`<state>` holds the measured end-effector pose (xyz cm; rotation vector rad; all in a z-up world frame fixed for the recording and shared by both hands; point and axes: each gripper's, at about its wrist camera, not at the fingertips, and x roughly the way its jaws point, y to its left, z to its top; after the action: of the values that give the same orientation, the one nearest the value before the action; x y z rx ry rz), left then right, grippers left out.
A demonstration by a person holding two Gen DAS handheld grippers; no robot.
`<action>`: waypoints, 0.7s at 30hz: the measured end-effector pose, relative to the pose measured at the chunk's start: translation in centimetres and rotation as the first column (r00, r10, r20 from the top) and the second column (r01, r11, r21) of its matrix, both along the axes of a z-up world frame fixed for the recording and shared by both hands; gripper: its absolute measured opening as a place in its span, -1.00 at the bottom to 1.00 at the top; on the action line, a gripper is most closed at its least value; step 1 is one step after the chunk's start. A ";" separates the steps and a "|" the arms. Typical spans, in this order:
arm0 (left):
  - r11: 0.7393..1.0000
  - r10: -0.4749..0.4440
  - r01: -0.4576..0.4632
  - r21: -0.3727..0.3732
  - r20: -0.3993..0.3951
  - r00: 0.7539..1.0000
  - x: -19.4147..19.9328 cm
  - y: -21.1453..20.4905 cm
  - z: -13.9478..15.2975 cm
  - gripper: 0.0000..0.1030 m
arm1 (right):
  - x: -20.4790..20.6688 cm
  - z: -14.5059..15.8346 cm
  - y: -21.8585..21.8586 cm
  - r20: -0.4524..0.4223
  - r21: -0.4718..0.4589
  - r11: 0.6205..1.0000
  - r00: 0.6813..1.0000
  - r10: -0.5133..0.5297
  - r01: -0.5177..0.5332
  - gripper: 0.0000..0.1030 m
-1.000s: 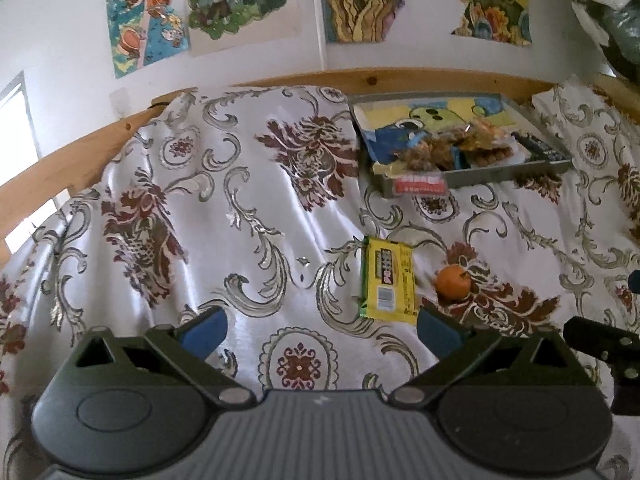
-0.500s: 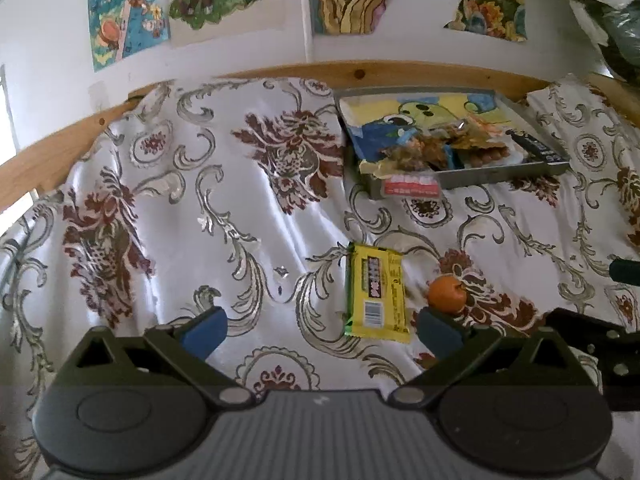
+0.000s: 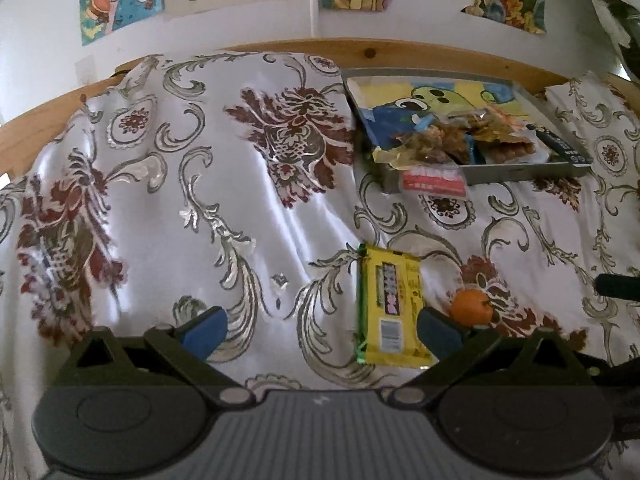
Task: Organize snacks
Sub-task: 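Move both tools toward the yellow wafer bar and the orange, then grasp the orange with the right tool while the left tool grasps the yellow wafer bar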
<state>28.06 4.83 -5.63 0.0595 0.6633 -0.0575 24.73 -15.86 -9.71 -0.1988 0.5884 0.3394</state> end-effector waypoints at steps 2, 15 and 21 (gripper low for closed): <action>1.000 -0.020 0.020 -0.009 -0.008 1.000 0.5 0.1 -0.1 0.99 | 0.6 -0.2 0.4 0.006 -0.012 1.000 1.000 0.021 -0.021 0.77; 0.980 -0.132 0.127 -0.150 -0.022 0.991 2.2 0.3 -0.8 0.84 | 4.2 -2.1 2.5 -0.037 -0.050 0.986 0.987 0.159 -0.160 0.24; 0.987 -0.124 0.115 -0.111 -0.069 0.990 2.6 -0.6 -1.5 0.62 | 6.1 -3.4 2.7 -0.077 -0.006 0.986 0.984 0.163 -0.164 -0.02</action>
<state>30.68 4.25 -7.11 -0.0064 0.7307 -0.2117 30.84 -13.17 -13.08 -0.2474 0.6516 0.5045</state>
